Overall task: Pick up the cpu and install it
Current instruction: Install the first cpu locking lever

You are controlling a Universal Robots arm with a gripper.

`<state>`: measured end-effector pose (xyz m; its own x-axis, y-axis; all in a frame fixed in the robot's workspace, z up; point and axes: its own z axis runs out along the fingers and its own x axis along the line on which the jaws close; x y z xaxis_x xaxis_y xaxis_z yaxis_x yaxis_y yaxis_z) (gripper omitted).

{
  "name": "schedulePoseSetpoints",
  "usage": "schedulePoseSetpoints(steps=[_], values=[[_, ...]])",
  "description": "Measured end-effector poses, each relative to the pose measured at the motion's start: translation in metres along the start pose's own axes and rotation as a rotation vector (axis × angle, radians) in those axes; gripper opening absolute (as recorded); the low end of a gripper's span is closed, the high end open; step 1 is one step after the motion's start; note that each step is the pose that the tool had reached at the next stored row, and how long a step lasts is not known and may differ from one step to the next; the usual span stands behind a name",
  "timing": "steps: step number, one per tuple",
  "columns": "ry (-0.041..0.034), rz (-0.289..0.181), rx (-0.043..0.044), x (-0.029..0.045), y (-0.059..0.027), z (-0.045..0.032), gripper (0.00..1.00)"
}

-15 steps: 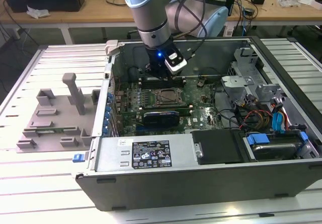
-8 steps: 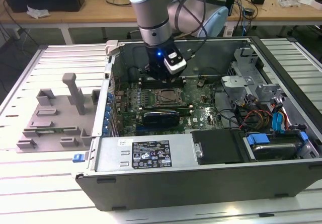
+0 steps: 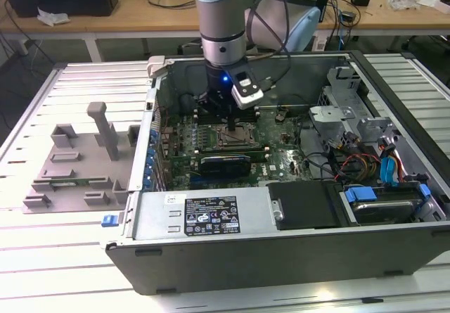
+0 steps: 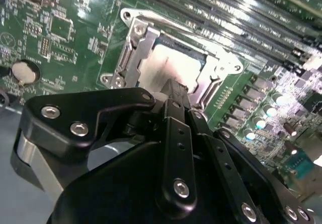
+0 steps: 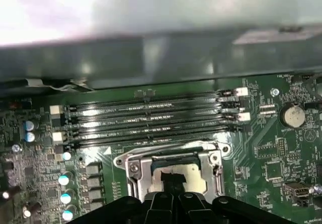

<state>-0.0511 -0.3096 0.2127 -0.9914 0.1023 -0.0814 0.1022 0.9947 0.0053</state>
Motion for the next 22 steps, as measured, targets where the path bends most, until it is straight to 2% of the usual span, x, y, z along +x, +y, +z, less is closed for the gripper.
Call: schedulePoseSetpoints(steps=[2,3,5,9,11,13,15,22], values=[[0.01,0.0,0.0011,-0.004,-0.0021,0.0003,0.11],[0.0214,0.0,0.0024,-0.0071,-0.0056,0.0005,0.11],[0.0341,0.0,0.0035,-0.0096,-0.012,0.0007,0.11],[0.035,0.0,0.0034,-0.0098,-0.0138,-0.001,0.11],[0.0349,0.0,0.0033,-0.0104,-0.0138,-0.0074,0.11],[0.0349,0.0,0.0032,-0.0113,-0.0137,-0.0185,0.11],[0.035,0.0,0.0033,-0.0118,-0.0137,-0.0239,0.11],[0.0349,0.0,0.0032,-0.0118,-0.0136,-0.0245,0.11]])
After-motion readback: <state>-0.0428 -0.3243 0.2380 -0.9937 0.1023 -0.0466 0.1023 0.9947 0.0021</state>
